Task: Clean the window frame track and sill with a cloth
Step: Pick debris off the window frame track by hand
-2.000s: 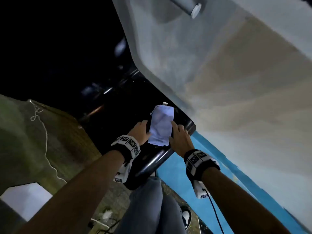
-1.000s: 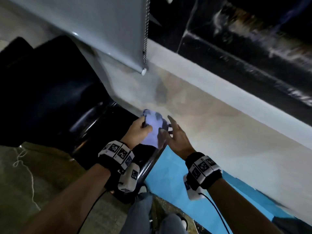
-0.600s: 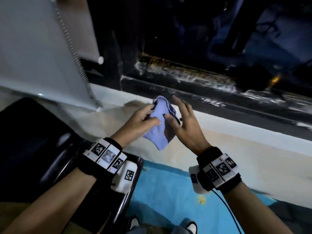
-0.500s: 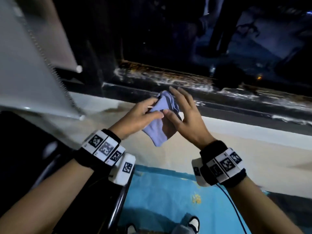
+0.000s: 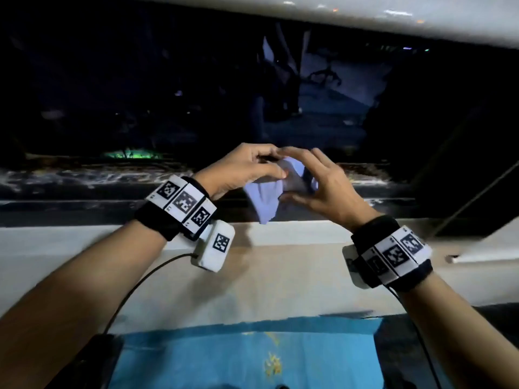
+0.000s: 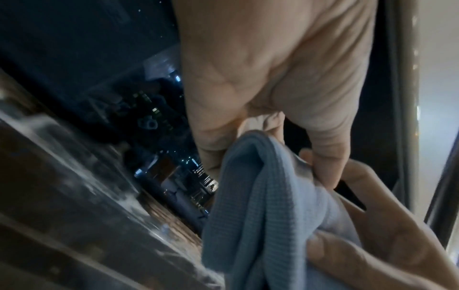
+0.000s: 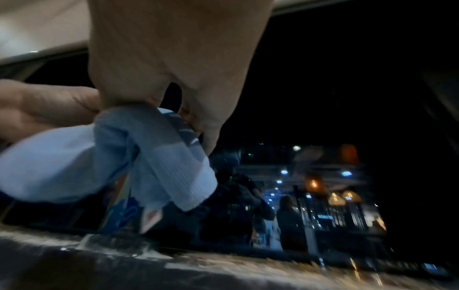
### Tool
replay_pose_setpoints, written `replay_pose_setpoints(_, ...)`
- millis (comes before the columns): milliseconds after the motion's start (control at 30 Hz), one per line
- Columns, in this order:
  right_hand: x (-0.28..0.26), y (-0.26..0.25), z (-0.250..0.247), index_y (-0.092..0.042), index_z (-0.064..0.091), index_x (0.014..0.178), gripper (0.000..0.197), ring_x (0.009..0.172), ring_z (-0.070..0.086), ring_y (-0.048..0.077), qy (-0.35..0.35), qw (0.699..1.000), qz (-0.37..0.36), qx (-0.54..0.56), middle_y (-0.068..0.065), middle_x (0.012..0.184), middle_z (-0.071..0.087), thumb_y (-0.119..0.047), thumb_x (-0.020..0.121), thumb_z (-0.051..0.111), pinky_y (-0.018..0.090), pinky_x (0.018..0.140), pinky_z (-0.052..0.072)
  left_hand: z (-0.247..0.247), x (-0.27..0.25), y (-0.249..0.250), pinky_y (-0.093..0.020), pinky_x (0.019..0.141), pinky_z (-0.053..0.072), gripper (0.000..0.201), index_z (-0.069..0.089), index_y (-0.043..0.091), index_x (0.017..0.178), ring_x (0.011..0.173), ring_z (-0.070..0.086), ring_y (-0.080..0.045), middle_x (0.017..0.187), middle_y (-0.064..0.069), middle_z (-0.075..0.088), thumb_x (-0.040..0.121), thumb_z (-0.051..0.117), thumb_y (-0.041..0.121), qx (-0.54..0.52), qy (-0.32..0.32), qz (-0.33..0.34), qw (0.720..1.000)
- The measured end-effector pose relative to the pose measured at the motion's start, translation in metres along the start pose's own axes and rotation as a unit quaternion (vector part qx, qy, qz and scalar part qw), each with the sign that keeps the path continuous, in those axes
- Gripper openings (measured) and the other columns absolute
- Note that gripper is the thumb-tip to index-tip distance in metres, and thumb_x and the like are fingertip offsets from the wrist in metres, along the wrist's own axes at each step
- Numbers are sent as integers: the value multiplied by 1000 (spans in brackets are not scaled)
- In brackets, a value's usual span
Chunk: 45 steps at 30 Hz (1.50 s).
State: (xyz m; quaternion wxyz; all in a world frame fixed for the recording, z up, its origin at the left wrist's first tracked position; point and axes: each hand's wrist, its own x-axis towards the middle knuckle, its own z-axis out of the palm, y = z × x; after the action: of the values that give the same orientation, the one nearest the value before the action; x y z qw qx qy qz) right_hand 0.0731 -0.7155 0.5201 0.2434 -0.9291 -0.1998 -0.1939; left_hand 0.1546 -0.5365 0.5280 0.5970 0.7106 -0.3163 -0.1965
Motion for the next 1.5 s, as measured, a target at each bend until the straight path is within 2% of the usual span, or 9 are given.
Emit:
replay_pose_setpoints(67, -12, 30, -22, -24, 52, 124, 54, 87, 53, 17, 22, 999, 27, 37, 8, 105, 58, -23, 75, 75, 22, 76, 44, 30, 25, 6, -21, 84, 51, 31, 61, 8, 114, 93, 65, -10, 92, -3, 70, 84, 66, 8, -44, -4, -16, 999)
replay_pose_setpoints(400, -72, 128, -70, -19, 50, 106, 25, 84, 58, 16, 141, 962, 177, 152, -1, 94, 60, -19, 86, 65, 30, 74, 49, 148, 118, -17, -26, 74, 47, 8, 60, 11, 84, 78, 61, -15, 80, -4, 65, 91, 57, 13, -150, 33, -65, 986)
replay_pose_setpoints(500, -79, 144, -62, -19, 46, 120, 46, 101, 57, 1, 131, 931, 225, 257, -9, 112, 58, -28, 82, 70, 17, 85, 45, 178, 140, -23, -28, 62, 47, 11, 57, 10, 98, 73, 56, -19, 84, -9, 59, 94, 54, 20, -180, 41, -78, 980)
replay_pose_setpoints(667, -75, 180, -64, -30, 37, 122, 65, 109, 53, 14, 190, 923, 265, 203, 2, 119, 52, -39, 69, 73, 34, 92, 47, 198, 160, -23, -35, 72, 54, 19, 55, 9, 111, 78, 62, -17, 91, -9, 64, 95, 51, 17, -242, 31, -68, 967)
replay_pose_setpoints(800, -55, 206, -86, -12, 44, 116, 55, 91, 49, 20, 228, 939, 254, 46, 12, 105, 47, -14, 69, 73, 20, 75, 37, 183, 173, -30, -27, 77, 52, 19, 57, 17, 110, 87, 61, -16, 93, 0, 65, 92, 57, 16, -85, 61, -49, 993)
replay_pose_setpoints(900, -39, 226, -91, -13, 55, 108, 39, 88, 48, 23, 192, 941, 254, -113, 16, 110, 47, -13, 72, 68, 33, 72, 49, 159, 175, -52, -13, 75, 46, 25, 60, 16, 110, 89, 60, -14, 100, -1, 63, 86, 65, 16, 85, 83, -11, 993)
replay_pose_setpoints(1067, -31, 252, -73, -5, 53, 120, 34, 114, 38, 40, -21, 901, 286, -326, 19, 127, 40, -2, 87, 46, 43, 66, 49, 115, 163, -76, -19, 85, 38, 36, 55, 25, 121, 107, 57, -12, 118, 6, 62, 87, 60, 34, 320, 116, -6, 940)
replay_pose_setpoints(1300, -15, 268, -46, 1, 44, 121, 34, 107, 48, 44, 23, 923, 331, -196, 25, 117, 49, -7, 88, 46, 46, 76, 46, 81, 140, -90, -35, 84, 48, 48, 41, 32, 134, 115, 54, -27, 139, 1, 45, 91, 45, 51, 478, 139, -27, 867)
replay_pose_setpoints(1500, -33, 271, -71, -7, 66, 93, 21, 81, 62, 28, 40, 966, 230, -109, 18, 90, 69, -1, 72, 64, 16, 64, 35, 68, 132, -116, -30, 69, 52, 53, 41, 37, 136, 103, 62, -20, 145, 11, 39, 91, 31, 62, 530, 108, 3, 841)
